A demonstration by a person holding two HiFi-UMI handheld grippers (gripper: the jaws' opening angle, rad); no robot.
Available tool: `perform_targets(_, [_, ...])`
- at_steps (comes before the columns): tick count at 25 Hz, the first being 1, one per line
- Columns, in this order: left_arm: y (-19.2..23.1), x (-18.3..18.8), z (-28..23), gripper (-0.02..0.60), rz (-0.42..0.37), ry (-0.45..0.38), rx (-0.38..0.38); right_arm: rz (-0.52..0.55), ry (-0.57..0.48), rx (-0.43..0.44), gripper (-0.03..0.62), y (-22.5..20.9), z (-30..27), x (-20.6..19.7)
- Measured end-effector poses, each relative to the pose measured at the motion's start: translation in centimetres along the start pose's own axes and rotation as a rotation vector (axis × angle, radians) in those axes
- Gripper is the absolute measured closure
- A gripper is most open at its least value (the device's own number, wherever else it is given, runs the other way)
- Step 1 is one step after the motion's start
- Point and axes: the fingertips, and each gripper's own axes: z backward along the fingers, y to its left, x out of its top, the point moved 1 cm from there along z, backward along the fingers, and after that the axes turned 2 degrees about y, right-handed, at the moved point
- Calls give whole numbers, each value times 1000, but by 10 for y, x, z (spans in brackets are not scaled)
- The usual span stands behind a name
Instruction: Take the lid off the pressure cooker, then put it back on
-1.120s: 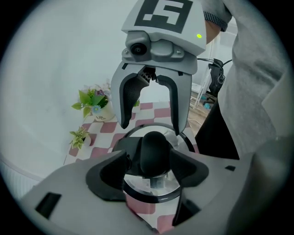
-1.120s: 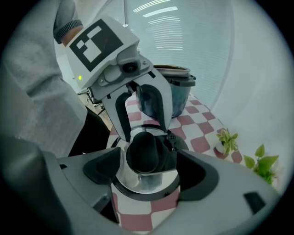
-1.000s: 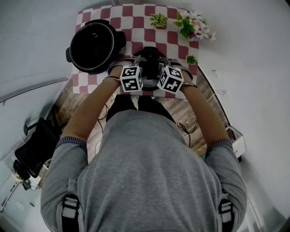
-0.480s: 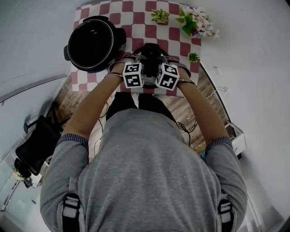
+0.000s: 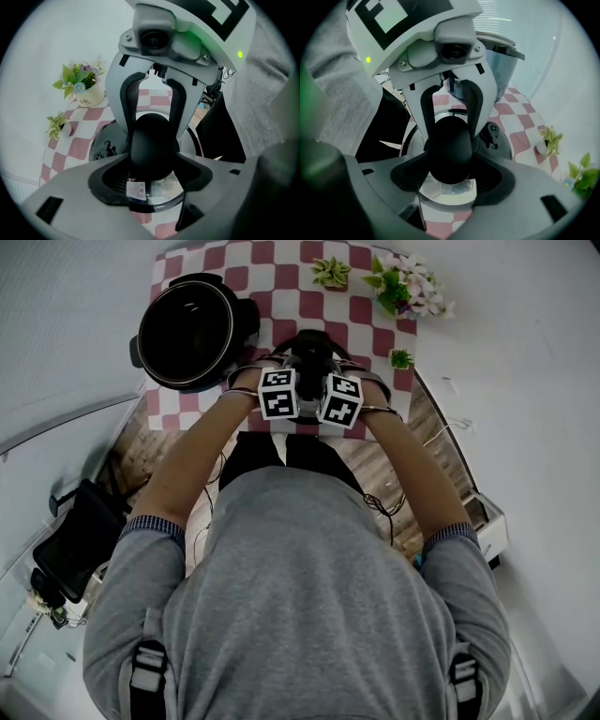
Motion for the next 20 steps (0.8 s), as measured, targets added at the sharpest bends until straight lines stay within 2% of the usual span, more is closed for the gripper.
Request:
perform_targets(11, [-1, 0, 4, 282, 1, -6, -5, -1, 36, 6, 303, 1, 4, 3])
perform_targets(20, [-8, 20, 35, 282, 0, -19, 17, 10, 29, -8, 303, 7, 40, 10])
